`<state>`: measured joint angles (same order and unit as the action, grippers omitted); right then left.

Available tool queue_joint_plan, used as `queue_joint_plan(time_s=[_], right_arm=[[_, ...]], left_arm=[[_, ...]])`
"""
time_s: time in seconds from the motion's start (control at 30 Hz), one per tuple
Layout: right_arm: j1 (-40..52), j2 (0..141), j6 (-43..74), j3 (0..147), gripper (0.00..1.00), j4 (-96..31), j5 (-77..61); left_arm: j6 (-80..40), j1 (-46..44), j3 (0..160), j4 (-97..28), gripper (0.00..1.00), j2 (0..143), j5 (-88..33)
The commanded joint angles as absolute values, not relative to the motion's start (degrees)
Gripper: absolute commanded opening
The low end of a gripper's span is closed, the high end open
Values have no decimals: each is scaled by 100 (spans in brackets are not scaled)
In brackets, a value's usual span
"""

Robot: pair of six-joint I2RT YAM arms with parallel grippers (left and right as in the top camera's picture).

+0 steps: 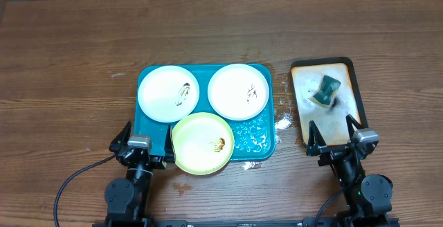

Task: Clean dirty plates on tray and stack at the side

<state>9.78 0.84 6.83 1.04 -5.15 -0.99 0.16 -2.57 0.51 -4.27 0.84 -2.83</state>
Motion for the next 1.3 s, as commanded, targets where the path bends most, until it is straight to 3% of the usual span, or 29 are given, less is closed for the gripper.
queue_joint_plan(time_s=[0.0, 0.77, 1.07, 1.27], right_arm=[[956, 16, 711, 47, 100, -480, -10], [956, 16, 757, 64, 100, -425, -8], [956, 231, 753, 937, 100, -2176, 117], [956, 908, 755, 1841, 100, -2532, 139]], left_arm=[[-40, -226, 27, -427, 100, 25, -344], [-40, -226, 27, -427, 100, 25, -342], [-40, -226, 27, -427, 100, 25, -344], [-40, -226, 27, -427, 100, 25, -344]])
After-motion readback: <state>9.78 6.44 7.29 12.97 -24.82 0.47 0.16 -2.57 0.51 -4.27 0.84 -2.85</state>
